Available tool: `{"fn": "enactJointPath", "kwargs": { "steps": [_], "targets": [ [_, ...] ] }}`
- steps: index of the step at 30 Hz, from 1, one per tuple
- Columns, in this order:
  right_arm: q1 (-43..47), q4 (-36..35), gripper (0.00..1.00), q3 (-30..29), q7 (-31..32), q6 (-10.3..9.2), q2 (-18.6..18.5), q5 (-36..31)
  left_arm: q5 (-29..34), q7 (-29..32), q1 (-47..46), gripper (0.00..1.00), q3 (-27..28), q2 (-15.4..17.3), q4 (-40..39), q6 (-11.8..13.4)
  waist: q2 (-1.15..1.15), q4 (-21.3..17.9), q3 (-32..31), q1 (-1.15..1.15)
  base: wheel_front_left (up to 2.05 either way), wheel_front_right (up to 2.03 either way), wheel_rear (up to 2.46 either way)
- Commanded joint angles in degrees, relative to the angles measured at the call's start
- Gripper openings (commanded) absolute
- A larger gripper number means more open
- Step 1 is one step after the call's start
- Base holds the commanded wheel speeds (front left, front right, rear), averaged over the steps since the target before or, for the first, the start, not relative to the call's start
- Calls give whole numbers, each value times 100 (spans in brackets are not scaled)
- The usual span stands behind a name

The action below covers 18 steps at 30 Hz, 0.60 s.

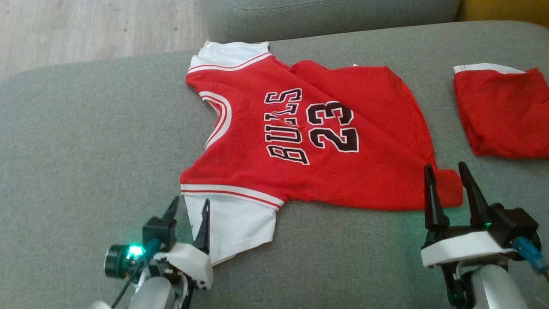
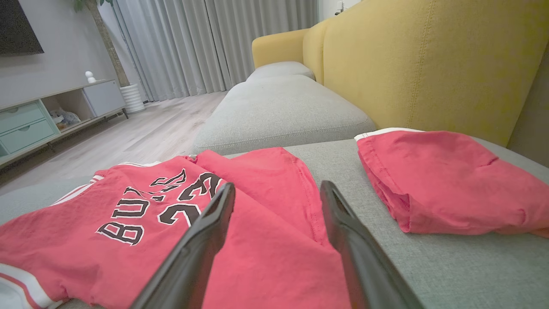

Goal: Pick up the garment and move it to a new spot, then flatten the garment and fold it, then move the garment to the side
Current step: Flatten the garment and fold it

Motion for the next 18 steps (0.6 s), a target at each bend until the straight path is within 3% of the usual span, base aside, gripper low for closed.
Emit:
{"fn": "enactJointPath", "kwargs": {
  "steps": [1, 18],
  "targets": [
    [-212, -197, 100, 132, -63, -4, -34, 47, -3, 66, -189, 100, 139, 46, -90, 22, 0, 5, 3, 0, 0, 0, 0],
    [-155, -123, 100, 83, -63, -4, -34, 235, -1, 1622, 226, 100, -322, 134, -274, -12, 0, 134, -119, 0, 0, 0, 0]
  ]
}}
